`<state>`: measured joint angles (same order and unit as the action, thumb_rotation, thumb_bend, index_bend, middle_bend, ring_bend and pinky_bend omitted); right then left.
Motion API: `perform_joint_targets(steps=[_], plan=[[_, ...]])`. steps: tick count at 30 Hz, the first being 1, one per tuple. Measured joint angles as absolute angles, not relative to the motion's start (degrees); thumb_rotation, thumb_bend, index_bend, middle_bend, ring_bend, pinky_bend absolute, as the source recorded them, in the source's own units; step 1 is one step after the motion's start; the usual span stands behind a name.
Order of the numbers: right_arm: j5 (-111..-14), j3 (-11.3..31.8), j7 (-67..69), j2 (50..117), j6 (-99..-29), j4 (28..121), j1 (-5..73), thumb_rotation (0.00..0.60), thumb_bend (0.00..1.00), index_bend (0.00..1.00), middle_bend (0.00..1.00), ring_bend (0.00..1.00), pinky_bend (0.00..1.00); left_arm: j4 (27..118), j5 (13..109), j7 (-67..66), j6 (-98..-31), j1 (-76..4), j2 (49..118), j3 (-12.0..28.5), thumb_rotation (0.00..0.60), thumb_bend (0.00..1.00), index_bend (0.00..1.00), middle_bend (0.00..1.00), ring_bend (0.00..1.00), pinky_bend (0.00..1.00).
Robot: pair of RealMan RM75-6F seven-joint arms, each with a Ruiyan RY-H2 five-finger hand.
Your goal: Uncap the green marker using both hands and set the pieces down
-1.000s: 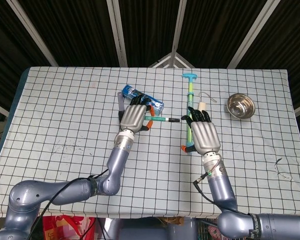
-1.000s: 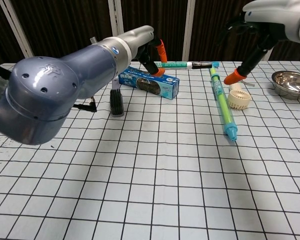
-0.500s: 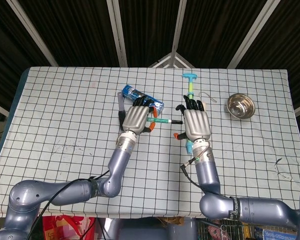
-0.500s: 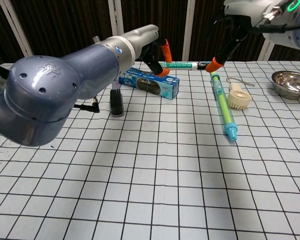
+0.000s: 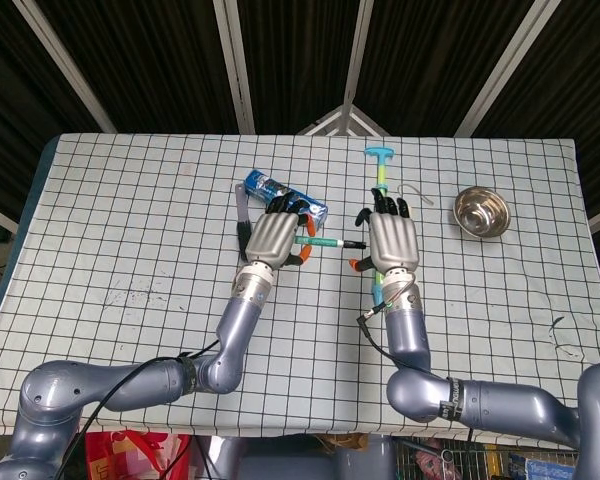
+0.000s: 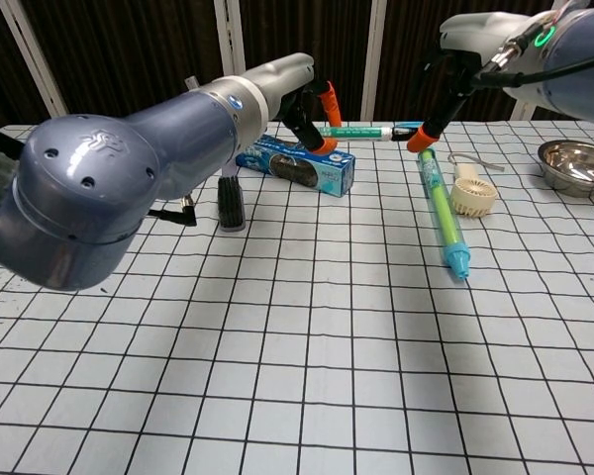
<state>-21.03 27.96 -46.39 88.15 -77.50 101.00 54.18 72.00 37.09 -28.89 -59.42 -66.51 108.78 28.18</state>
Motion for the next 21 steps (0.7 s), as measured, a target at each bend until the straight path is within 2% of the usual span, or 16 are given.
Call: perform_joint_targets(steps=[10,21], plan=[[-20.73,27.52,-46.0,88.44,-77.66,100.33,54.72,0.6,0.25,0.5,0.07,0.11,0.05,72.05,37.23,-28.05,-58.92,-66.19,108.57,28.02,0.6,0.55,0.65,0.17,0.0,0.0],[-19.31,27.62,-45.67,89.11,-76.83,98.05,55.65,0.6,0.26,0.52,0.07,0.12,0.05,72.83,36.91,-27.96,-58.84,-66.16,107.97,28.29,0.6,0.55,0.65,0.17,0.0,0.0]])
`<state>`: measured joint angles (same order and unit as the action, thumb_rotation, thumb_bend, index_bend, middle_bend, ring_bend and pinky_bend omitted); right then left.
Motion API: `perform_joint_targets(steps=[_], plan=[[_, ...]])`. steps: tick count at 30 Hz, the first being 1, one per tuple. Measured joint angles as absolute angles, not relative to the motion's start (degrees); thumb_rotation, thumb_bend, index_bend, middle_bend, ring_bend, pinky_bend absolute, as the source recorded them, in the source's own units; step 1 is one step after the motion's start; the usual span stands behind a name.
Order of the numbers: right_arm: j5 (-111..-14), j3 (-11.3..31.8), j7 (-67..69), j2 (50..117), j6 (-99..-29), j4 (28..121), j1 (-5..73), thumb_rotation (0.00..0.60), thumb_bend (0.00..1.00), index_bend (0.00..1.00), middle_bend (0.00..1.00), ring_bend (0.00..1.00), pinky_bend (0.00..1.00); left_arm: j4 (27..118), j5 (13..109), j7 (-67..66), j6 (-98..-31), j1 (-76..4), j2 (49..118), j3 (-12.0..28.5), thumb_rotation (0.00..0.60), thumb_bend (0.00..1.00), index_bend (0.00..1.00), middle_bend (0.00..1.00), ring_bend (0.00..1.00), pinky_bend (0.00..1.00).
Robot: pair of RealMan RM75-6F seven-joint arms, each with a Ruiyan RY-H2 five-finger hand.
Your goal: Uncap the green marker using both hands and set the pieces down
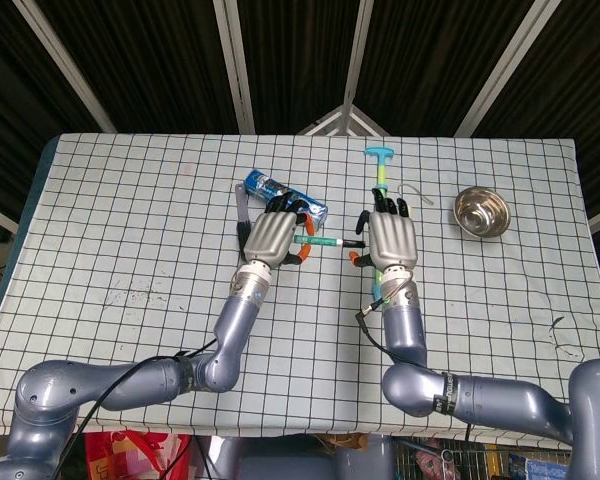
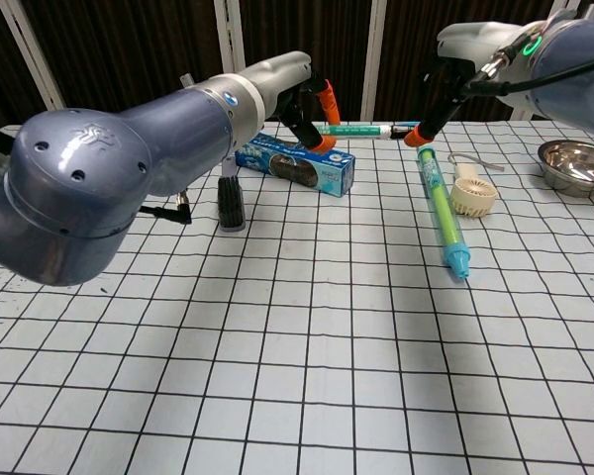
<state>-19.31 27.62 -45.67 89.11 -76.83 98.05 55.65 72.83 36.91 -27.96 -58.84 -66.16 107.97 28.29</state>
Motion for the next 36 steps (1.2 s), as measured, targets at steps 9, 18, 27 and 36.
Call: perform_joint_targets(steps=[9,18,27,36], plan=[[-18.76,27.71,-45.39,89.51,-76.47,97.21,56.27,0.6,0.28,0.55,0.08,0.12,0.05,73.05,35.84,-28.76,-58.78,-66.37,107.79,28.16,0.6,0.55,0.65,0.17,0.0,0.0],[-18.33,27.58,-45.25,89.56,-76.24,96.65,56.52,0.6,0.28,0.57,0.08,0.13,0.05,72.2,35.8,-28.11,-58.16,-66.63,108.12,28.09,0.6,0.55,0.65,0.17,0.0,0.0],[-17.94,27.18,-44.85,89.64,-75.52,96.08,56.51,0.6,0.29,0.58,0.08,0.13,0.05,71.9,36.11,-27.31,-58.05,-66.67,108.21,28.18,0.6,0.55,0.65,0.17,0.0,0.0],[-17.97,26.76,-44.16,89.81,-74.77,95.3,56.42,0.6,0.31,0.58,0.08,0.13,0.05,71.46,35.99,-27.09,-57.74,-66.74,108.2,28.14,0.6,0.55,0.65,0.17,0.0,0.0]])
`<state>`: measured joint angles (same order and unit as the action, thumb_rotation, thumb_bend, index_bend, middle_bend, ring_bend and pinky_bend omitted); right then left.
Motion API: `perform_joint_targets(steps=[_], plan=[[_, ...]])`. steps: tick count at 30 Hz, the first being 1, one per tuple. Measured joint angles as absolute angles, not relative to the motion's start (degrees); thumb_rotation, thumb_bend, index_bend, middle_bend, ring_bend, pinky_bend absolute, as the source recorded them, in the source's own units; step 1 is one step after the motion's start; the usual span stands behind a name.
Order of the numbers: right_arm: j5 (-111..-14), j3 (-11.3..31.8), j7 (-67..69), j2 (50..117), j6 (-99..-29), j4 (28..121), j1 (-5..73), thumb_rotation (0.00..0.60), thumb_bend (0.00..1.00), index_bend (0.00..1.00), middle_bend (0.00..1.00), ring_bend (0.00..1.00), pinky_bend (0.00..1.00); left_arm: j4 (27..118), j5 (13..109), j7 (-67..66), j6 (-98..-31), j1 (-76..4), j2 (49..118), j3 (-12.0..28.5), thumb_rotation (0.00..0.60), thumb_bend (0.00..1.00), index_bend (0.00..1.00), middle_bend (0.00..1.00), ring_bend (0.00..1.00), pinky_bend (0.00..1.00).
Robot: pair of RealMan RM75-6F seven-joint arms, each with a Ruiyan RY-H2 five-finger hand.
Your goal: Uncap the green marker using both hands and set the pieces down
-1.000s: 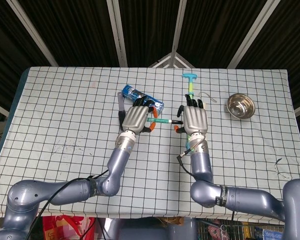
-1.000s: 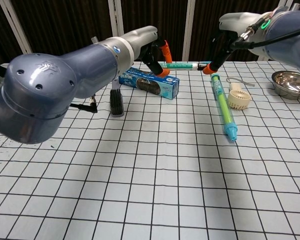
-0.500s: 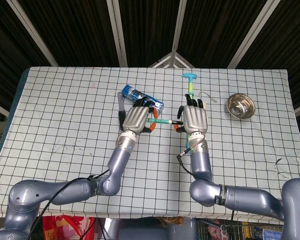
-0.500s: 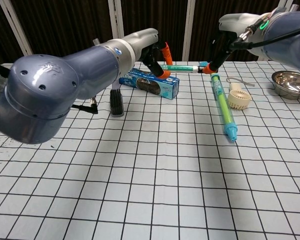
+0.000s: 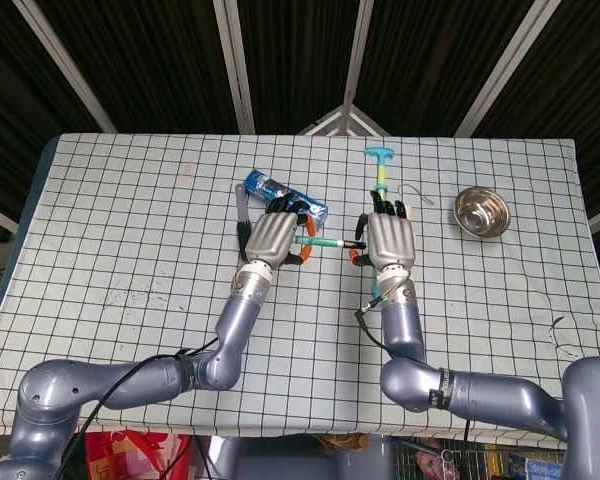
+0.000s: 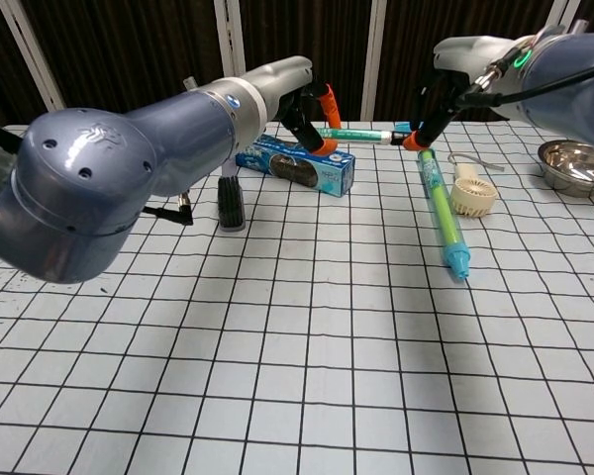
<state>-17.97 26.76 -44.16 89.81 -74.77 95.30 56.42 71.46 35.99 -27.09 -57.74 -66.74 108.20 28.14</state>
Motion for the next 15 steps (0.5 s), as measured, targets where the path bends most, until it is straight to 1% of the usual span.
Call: perform_joint_targets(steps=[8,15], plan=[[-18.19,26.46,-43.63,89.85,-74.2,95.01,56.33,0.6,0.31,0.58,0.08,0.13,0.05,70.96,35.73,-27.09,-57.52,-66.77,108.32,27.96,0.6,0.55,0.66,0.17,0.0,0.0],[-17.96,26.49,-43.7,89.72,-74.17,95.02,56.47,0.6,0.33,0.6,0.08,0.14,0.05,70.65,36.13,-26.47,-57.24,-66.82,108.45,27.98,0.6,0.55,0.66,0.17,0.0,0.0]])
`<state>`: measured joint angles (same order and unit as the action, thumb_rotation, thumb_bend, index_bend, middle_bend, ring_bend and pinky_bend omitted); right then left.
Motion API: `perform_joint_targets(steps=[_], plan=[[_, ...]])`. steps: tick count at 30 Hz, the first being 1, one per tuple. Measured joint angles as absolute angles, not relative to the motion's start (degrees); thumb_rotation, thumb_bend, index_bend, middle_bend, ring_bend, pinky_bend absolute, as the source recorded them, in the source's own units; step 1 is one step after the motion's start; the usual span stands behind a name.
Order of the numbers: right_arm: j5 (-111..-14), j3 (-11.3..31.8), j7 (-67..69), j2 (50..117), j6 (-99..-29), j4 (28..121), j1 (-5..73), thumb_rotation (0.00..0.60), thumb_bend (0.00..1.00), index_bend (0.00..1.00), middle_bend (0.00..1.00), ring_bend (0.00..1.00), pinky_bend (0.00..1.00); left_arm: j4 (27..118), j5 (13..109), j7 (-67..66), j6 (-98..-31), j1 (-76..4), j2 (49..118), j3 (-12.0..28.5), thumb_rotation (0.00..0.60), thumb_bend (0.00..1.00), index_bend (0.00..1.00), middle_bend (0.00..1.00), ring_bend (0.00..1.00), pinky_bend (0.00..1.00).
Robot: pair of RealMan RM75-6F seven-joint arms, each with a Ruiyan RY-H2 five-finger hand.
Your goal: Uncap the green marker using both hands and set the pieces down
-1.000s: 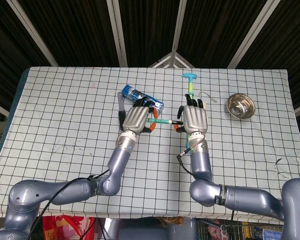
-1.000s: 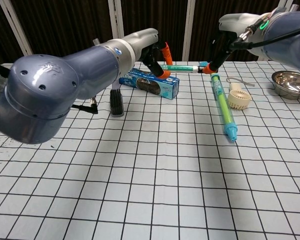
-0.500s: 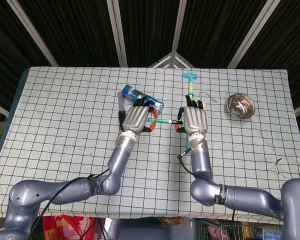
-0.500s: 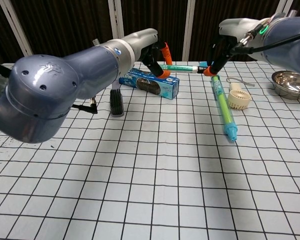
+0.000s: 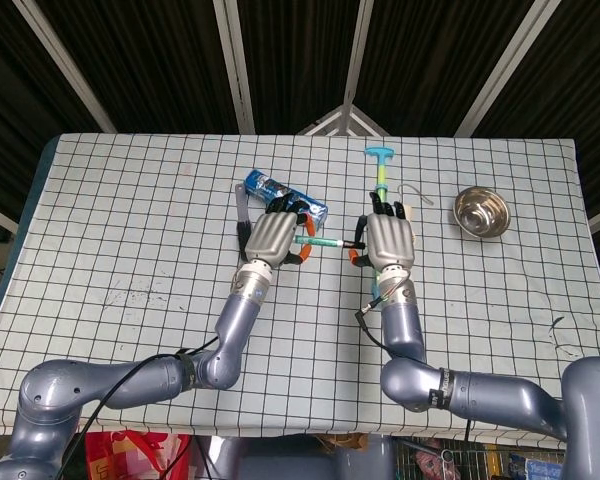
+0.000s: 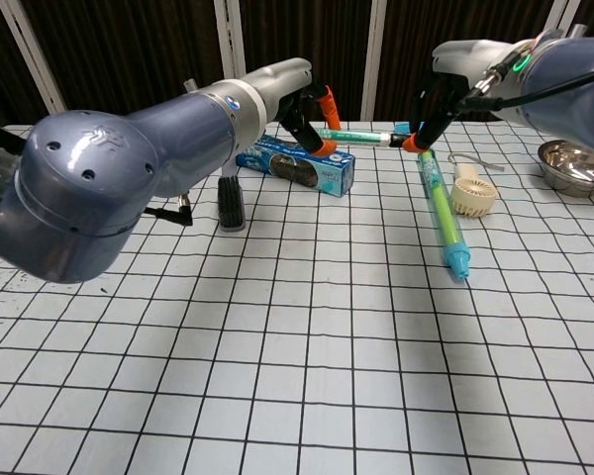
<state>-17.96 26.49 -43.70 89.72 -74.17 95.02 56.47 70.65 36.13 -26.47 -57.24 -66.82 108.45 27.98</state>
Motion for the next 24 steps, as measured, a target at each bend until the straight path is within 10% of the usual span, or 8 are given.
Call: perform_joint_targets(steps=[24], plan=[[-17.38,26.16,-42.64,89.54,-72.35,94.38,56.59,0.6,0.33,0.51,0.08,0.14,0.05,69.72,36.75,-24.45,-55.82,-66.51,108.41,27.68,0.6,0.55,0.66,0.18,0.0,0.0]])
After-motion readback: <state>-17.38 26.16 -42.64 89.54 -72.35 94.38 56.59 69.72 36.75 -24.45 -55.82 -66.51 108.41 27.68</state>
